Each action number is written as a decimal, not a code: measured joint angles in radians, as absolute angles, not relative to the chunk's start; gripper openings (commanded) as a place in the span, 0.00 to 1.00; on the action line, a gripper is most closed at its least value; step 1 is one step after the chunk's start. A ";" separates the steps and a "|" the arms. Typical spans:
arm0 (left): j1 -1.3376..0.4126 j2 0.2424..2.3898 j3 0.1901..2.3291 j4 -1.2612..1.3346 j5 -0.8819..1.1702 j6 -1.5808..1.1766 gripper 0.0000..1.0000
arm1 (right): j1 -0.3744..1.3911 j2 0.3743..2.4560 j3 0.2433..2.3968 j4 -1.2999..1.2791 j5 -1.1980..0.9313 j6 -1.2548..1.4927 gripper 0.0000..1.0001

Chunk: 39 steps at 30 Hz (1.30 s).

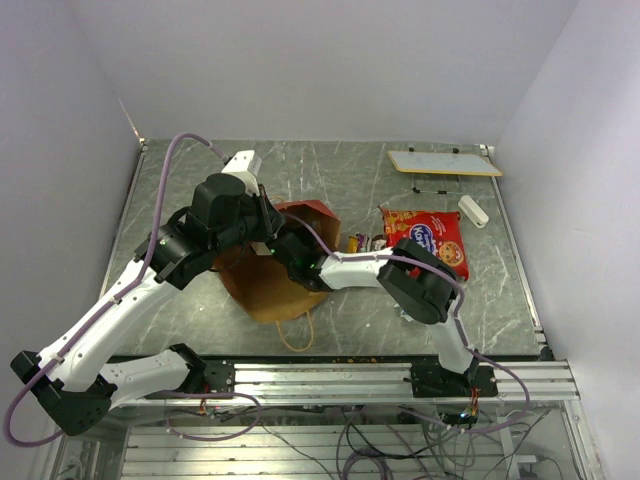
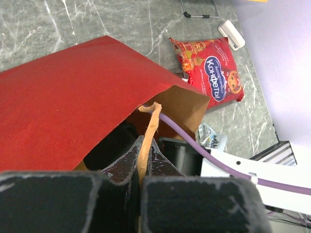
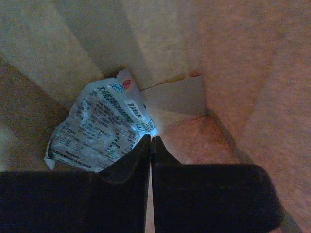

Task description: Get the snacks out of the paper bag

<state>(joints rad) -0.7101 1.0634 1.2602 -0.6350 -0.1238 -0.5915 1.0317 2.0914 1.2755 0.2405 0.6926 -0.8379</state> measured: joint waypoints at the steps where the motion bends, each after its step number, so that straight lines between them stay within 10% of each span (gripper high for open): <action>1: -0.710 1.063 1.261 -0.635 -0.120 -0.589 0.07 | 1.024 2.105 1.284 0.243 0.703 -0.846 0.04; 12: -0.709 1.079 1.269 -0.635 -0.096 -0.574 0.07 | 0.987 2.200 1.319 0.187 0.693 -0.834 0.02; 20: -0.708 1.080 1.269 -0.634 -0.085 -0.572 0.07 | 1.023 2.075 1.260 0.193 0.298 -0.650 0.04; 31: -0.708 1.086 1.269 -0.632 -0.072 -0.572 0.07 | 1.037 1.974 1.226 0.227 0.157 -0.463 0.44; 39: -0.707 1.087 1.269 -0.633 -0.069 -0.572 0.07 | 1.042 1.977 1.230 0.192 0.154 -0.377 0.47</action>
